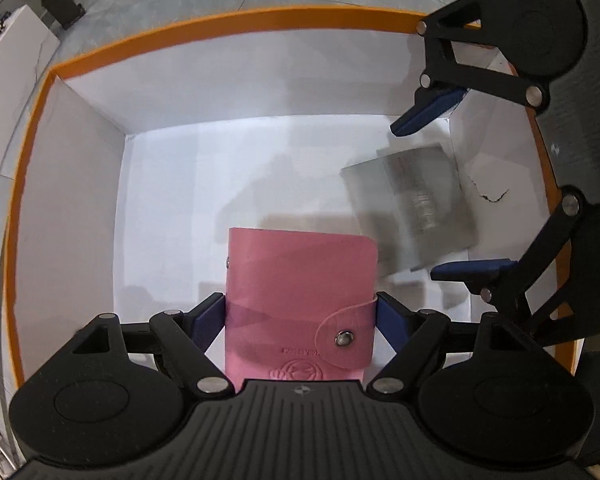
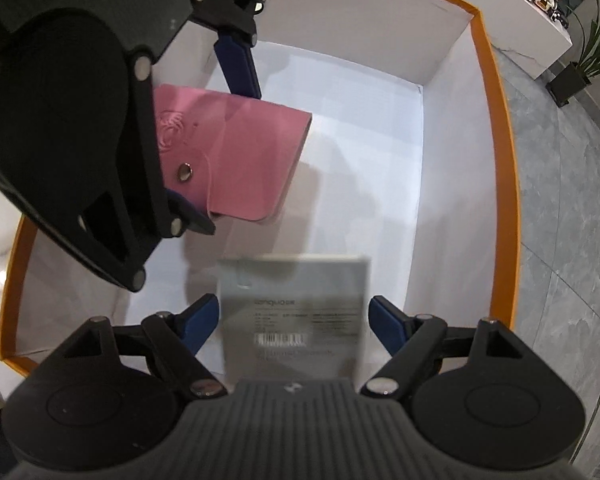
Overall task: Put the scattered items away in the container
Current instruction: 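Open both grippers to drop the wallet and notebook into the orange box, then move both tools back toward the plush toys on the table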
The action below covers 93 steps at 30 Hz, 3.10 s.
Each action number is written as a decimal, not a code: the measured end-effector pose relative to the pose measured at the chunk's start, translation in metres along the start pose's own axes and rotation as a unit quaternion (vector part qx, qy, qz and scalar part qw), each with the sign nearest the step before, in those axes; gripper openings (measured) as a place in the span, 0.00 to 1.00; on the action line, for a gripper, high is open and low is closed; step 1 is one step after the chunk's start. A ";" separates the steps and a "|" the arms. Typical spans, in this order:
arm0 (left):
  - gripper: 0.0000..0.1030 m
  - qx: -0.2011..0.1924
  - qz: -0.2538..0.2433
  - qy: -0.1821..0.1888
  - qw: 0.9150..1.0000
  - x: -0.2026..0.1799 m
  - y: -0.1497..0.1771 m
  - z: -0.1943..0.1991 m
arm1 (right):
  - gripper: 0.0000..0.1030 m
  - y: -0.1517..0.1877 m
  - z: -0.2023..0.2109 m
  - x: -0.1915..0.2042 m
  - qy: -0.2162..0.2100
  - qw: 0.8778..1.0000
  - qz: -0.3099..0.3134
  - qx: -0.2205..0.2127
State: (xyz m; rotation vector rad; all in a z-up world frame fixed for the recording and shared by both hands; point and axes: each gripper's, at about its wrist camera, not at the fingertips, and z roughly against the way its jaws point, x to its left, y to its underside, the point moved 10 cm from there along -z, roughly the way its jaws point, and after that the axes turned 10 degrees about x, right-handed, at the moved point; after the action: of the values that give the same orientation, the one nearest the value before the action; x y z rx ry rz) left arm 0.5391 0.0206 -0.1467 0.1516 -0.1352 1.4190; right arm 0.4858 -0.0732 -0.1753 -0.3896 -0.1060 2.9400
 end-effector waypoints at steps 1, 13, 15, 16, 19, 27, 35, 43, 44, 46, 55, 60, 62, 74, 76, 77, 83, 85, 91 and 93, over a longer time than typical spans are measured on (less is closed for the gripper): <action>0.91 -0.001 0.000 0.001 1.000 -0.001 0.001 0.002 | 0.84 0.000 0.002 -0.001 0.001 1.000 -0.001 -0.001; 0.91 -0.045 0.007 -0.011 0.999 0.004 -0.004 0.046 | 0.85 -0.010 0.034 0.001 0.021 1.000 -0.004 -0.013; 0.91 -0.048 0.009 -0.016 0.999 0.005 0.001 0.056 | 0.85 -0.002 0.044 0.008 0.027 1.000 -0.002 -0.016; 0.91 -0.050 0.010 -0.020 0.999 0.007 0.006 0.060 | 0.85 -0.002 0.046 0.007 0.029 0.999 -0.001 -0.017; 0.91 -0.056 0.014 -0.034 0.998 0.012 0.020 0.076 | 0.85 -0.008 0.059 0.000 0.040 0.999 0.003 -0.026; 0.91 -0.087 0.034 -0.073 0.993 0.027 0.076 0.148 | 0.85 -0.026 0.123 0.025 0.079 0.995 0.030 -0.059; 0.91 -0.119 0.059 -0.113 0.985 0.036 0.151 0.214 | 0.86 -0.055 0.200 0.079 0.120 0.985 0.071 -0.103; 0.91 -0.114 0.093 -0.137 0.980 0.050 0.240 0.236 | 0.87 -0.085 0.234 0.152 0.128 0.976 0.124 -0.123; 0.91 -0.113 0.095 -0.139 0.979 0.052 0.248 0.238 | 0.87 -0.089 0.236 0.162 0.129 0.975 0.132 -0.125; 0.91 -0.113 0.104 -0.142 0.978 0.055 0.266 0.240 | 0.87 -0.094 0.244 0.180 0.129 0.973 0.142 -0.127; 0.91 -0.106 0.140 -0.133 0.975 0.072 0.341 0.228 | 0.88 -0.123 0.249 0.248 0.119 0.967 0.181 -0.135; 0.91 -0.091 0.161 -0.121 0.975 0.082 0.378 0.206 | 0.88 -0.141 0.235 0.278 0.099 0.968 0.187 -0.135; 0.91 -0.087 0.169 -0.114 0.975 0.085 0.390 0.198 | 0.88 -0.148 0.227 0.289 0.090 0.969 0.189 -0.134; 0.91 -0.048 0.224 -0.057 0.972 0.104 0.459 0.109 | 0.90 -0.184 0.150 0.346 0.022 0.979 0.167 -0.114; 0.91 -0.039 0.230 -0.051 0.971 0.107 0.469 0.092 | 0.90 -0.188 0.136 0.356 0.011 0.980 0.164 -0.108; 0.91 -0.037 0.233 -0.047 0.971 0.108 0.473 0.085 | 0.90 -0.190 0.128 0.360 0.007 0.981 0.163 -0.105; 0.91 -0.047 0.245 -0.027 0.968 0.111 0.483 0.052 | 0.90 -0.207 0.093 0.379 -0.004 0.984 0.153 -0.090; 0.91 -0.049 0.249 -0.019 0.967 0.112 0.484 0.042 | 0.90 -0.214 0.081 0.382 -0.010 0.986 0.143 -0.088; 0.91 -0.046 0.263 0.002 0.964 0.118 0.489 0.014 | 0.86 -0.225 0.047 0.388 -0.018 0.990 0.117 -0.071; 0.91 -0.044 0.267 0.007 0.963 0.120 0.489 0.008 | 0.81 -0.228 0.037 0.387 -0.018 0.992 0.107 -0.067</action>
State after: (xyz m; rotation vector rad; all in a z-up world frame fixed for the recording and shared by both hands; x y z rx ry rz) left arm 0.0726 0.2065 -0.1054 0.0295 -0.2390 1.9483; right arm 0.1456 0.2193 -0.2156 -0.3884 -0.2844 3.1623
